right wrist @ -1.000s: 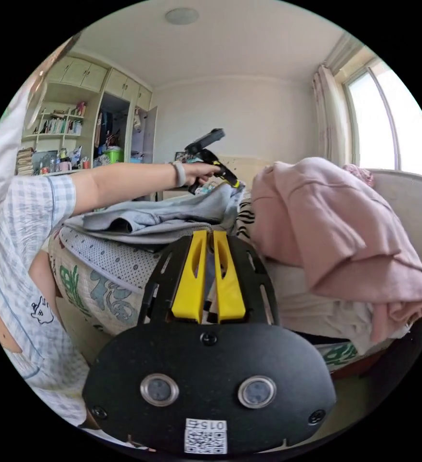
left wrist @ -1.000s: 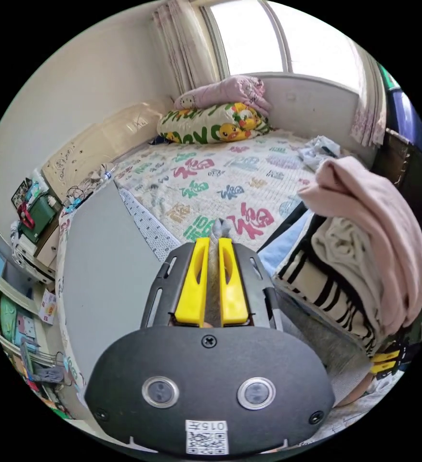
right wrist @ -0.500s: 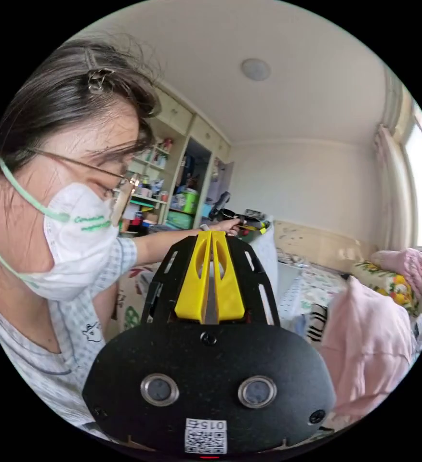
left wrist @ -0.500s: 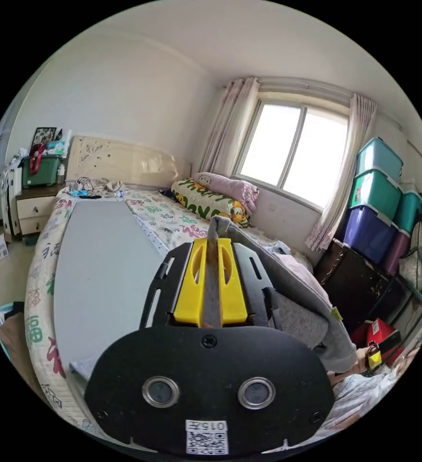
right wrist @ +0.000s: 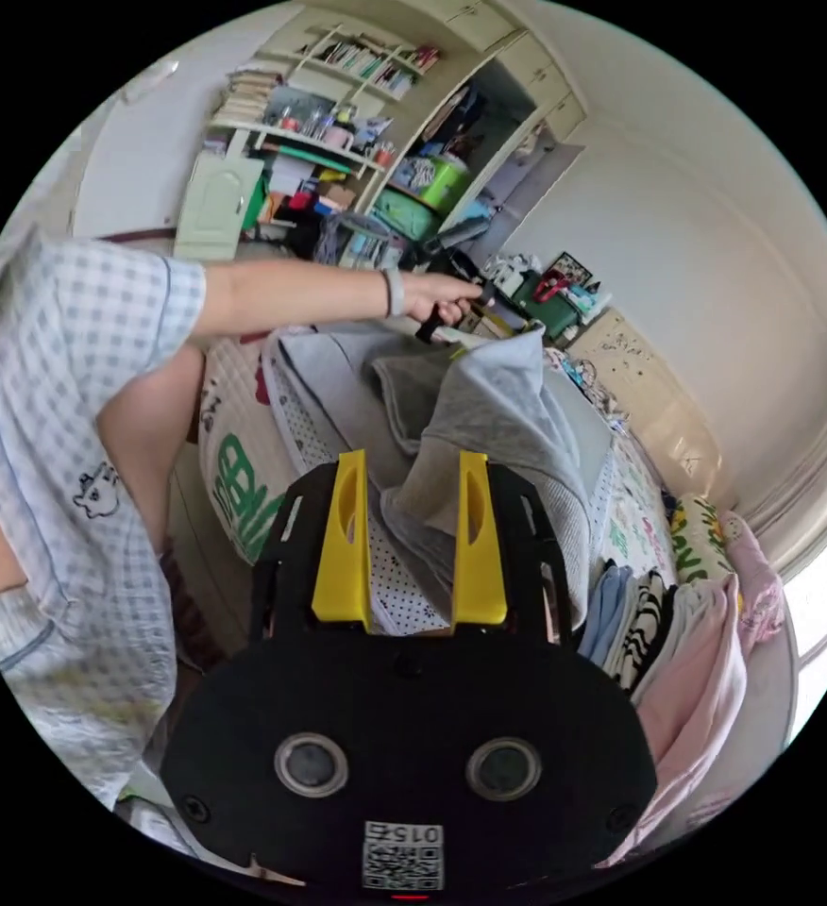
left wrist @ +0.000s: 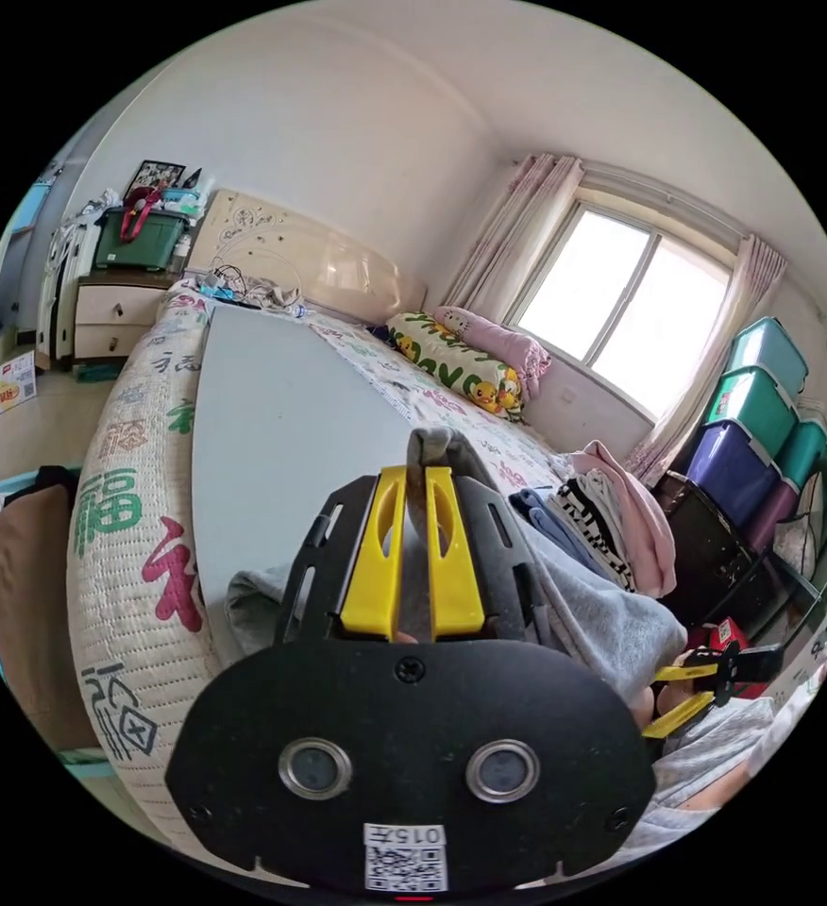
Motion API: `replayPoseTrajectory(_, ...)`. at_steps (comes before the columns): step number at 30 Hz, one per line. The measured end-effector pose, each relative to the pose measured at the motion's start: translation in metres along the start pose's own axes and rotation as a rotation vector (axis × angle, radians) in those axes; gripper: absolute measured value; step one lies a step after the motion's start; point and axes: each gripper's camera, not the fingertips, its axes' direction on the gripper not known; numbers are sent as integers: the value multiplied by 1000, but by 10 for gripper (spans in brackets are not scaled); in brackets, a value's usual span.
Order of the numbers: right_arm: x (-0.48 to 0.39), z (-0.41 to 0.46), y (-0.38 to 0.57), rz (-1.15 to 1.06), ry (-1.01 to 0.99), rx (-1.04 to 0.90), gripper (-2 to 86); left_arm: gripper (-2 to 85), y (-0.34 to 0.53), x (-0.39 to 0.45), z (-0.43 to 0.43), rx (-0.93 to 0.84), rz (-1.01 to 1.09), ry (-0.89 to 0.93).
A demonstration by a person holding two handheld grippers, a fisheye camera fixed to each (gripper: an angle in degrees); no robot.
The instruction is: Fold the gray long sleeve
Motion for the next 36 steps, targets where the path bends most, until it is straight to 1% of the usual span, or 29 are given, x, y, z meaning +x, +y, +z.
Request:
replayPoseTrajectory(1, -4, 14, 0, 10, 60, -45, 116, 20, 8, 3, 0, 3, 11, 5)
replayPoseTrajectory(2, -3, 20, 4, 44, 100, -49, 100, 21, 17, 7, 1, 9, 31, 0)
replayPoseTrajectory(4, -1, 19, 11, 85, 81, -22, 93, 21, 32, 13, 5, 1, 63, -31)
replayPoseTrajectory(6, -4, 21, 13, 75, 88, -32, 74, 21, 46, 17, 13, -14, 80, -60)
replayPoseTrajectory(8, -7, 24, 9, 87, 107, -40, 27, 19, 61, 21, 21, -13, 67, -48)
replayPoseTrajectory(9, -6, 23, 8, 103, 99, -34, 22, 19, 65, 22, 21, -8, 65, -41)
replayPoseTrajectory(12, 14, 5, 5, 213, -100, 83, 9, 16, 82, 33, 18, 31, 59, -13)
replayPoseTrajectory(13, 26, -5, 6, 266, -217, 160, 6, 15, 89, 38, 17, 49, 59, -3)
replayPoseTrajectory(14, 37, -13, 6, 314, -294, 227, 4, 14, 95, 43, 16, 61, 56, 4)
replayPoseTrajectory(15, 41, -16, 6, 332, -305, 250, 4, 14, 98, 46, 16, 66, 56, 6)
replayPoseTrajectory(18, 44, -20, 3, 376, -172, 278, 2, 13, 114, 61, 24, 67, 75, -16)
replayPoseTrajectory(20, 32, -14, -1, 339, -62, 243, 1, 14, 126, 70, 36, 54, 80, -37)
replayPoseTrajectory(22, 24, -9, -2, 309, -32, 231, 1, 14, 135, 76, 43, 39, 80, -48)
replayPoseTrajectory(24, 21, 0, -4, 286, -126, 212, 0, 14, 143, 79, 46, 42, 67, -30)
replayPoseTrajectory(26, 18, 12, -5, 276, -298, 193, -1, 13, 153, 87, 47, 63, 53, 0)
replayPoseTrajectory(30, -2, 22, -12, 208, -432, 198, -1, 12, 164, 109, 27, 121, 67, -37)
replayPoseTrajectory(33, -16, 25, -27, 161, -511, 266, -1, 11, 176, 118, -7, 220, 49, -54)
replayPoseTrajectory(34, -21, 28, -36, 148, -537, 295, -1, 11, 181, 120, -19, 251, 49, -85)
replayPoseTrajectory(36, -29, 44, -49, 141, -578, 302, -1, 12, 189, 122, -28, 248, 52, -153)
